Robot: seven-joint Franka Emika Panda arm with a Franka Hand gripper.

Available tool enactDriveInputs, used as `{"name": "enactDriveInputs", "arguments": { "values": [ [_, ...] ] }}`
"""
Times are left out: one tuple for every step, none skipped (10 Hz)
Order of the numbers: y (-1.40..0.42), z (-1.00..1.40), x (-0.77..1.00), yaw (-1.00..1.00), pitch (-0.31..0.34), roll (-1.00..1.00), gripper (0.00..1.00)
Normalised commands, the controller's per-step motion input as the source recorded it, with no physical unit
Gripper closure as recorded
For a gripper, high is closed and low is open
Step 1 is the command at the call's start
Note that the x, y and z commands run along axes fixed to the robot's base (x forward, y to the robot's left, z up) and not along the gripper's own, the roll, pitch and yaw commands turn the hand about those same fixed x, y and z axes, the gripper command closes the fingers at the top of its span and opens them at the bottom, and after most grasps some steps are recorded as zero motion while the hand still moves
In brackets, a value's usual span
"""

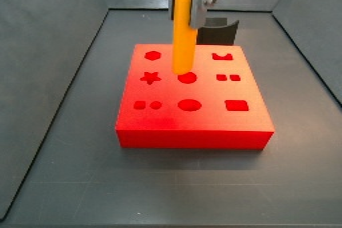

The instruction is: Insert the oval object.

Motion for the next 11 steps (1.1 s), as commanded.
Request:
{"name": "enactDriveInputs", "arguments": {
  "values": [
    [0.00,-0.24,0.00,-1.00,-0.071,-0.06,1.00],
    [0.00,-0.23,0.00,-1.00,-0.083,-0.08,1.00],
    [0.00,-0.19,0.01,-1.00,-0.076,-0.09,1.00],
    [0.00,-0.12,0.05,-0.95,-0.126,-0.17,1.00],
    [0.00,-0.10,0.07,-0.94,-0.136,-0.18,1.00],
    [0.00,-0.13,0.05,-0.96,-0.127,-0.16,1.00],
    [0.00,-0.17,0.16,-0.91,-0.050,-0.14,1.00],
    [0.00,-0.23,0.29,-0.83,0.000,-0.11,1.00],
    [0.00,-0.32,0.33,-0.80,0.000,-0.07,1.00],
    [0.00,-0.35,0.39,-0.76,0.000,-0.04,1.00],
    [0.00,-0.28,0.41,-0.74,0.000,-0.04,1.00]
  ]
}}
